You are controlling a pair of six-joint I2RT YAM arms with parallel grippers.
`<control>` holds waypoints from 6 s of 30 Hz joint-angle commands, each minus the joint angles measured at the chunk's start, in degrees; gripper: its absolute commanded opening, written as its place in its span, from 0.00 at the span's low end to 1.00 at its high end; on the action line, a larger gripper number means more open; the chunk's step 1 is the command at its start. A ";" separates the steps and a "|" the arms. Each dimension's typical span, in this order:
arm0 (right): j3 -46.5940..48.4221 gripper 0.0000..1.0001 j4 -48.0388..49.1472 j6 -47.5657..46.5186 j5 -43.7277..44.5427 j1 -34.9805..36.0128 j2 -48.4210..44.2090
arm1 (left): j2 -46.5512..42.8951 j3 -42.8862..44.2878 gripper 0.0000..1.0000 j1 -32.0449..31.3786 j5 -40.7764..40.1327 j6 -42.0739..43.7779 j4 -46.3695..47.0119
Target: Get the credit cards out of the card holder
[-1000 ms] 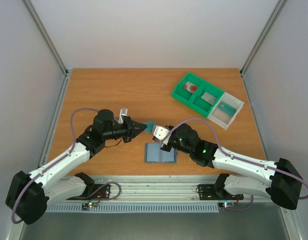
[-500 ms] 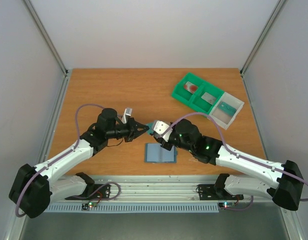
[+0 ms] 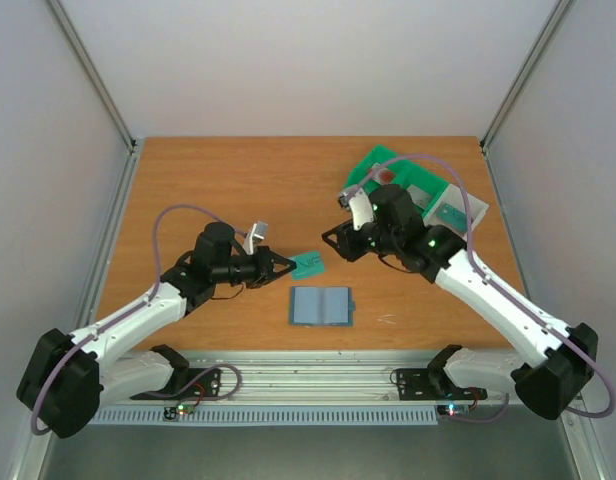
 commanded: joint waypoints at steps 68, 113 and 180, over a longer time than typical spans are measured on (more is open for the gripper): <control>-19.80 0.13 37.28 38.77 -62.05 -20.53 8.68 | -5.72 0.55 0.00 0.21 7.18 2.43 12.52; -14.49 0.01 6.85 21.06 -19.53 -45.93 1.33 | 0.31 13.18 0.99 0.21 -6.10 27.68 -25.67; 6.61 0.01 13.81 13.66 -8.22 -62.11 36.02 | 4.51 12.93 0.99 0.22 -3.56 26.52 -24.40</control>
